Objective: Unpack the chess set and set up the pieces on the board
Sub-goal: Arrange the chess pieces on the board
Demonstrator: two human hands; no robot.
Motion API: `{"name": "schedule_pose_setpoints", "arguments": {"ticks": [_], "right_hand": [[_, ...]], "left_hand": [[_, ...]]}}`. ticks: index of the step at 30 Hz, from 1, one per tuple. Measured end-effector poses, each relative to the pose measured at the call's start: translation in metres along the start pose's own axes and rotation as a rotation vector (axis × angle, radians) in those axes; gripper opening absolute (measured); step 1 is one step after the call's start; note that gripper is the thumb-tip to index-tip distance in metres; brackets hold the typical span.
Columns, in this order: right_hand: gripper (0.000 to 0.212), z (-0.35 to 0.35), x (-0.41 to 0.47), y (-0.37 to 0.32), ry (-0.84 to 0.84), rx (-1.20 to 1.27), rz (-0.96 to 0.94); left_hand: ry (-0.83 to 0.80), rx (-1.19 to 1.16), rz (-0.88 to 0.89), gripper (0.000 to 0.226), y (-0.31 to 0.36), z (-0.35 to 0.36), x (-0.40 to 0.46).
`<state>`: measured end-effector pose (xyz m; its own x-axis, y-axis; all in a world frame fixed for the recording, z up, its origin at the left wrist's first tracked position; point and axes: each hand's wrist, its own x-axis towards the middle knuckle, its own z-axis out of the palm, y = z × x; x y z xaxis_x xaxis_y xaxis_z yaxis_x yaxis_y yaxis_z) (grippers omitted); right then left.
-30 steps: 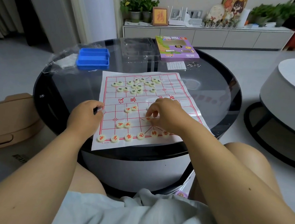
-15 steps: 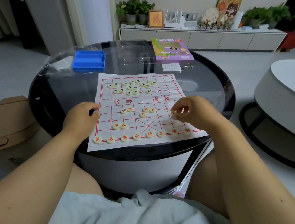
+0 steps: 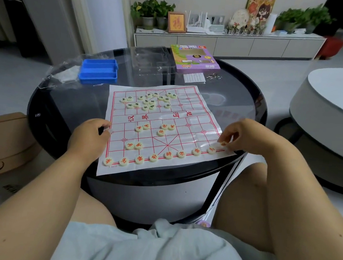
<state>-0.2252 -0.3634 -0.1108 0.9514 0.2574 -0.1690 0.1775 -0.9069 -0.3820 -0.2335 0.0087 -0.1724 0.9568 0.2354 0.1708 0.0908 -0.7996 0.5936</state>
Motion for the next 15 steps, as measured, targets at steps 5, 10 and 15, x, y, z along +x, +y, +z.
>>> {"name": "schedule_pose_setpoints", "arguments": {"ticks": [5,10,15], "right_hand": [[0.026,0.003,-0.001,0.002,-0.045,0.010,0.018],[0.028,0.003,-0.001,-0.001,-0.062,0.003,0.005],[0.019,0.001,0.005,-0.017,0.092,0.029,-0.055]], "left_hand": [[0.005,0.000,-0.005,0.026,0.000,0.000,0.000],[0.001,-0.010,-0.010,0.026,0.001,0.000,-0.001],[0.012,-0.002,-0.010,0.027,0.004,0.000,-0.002]]}}
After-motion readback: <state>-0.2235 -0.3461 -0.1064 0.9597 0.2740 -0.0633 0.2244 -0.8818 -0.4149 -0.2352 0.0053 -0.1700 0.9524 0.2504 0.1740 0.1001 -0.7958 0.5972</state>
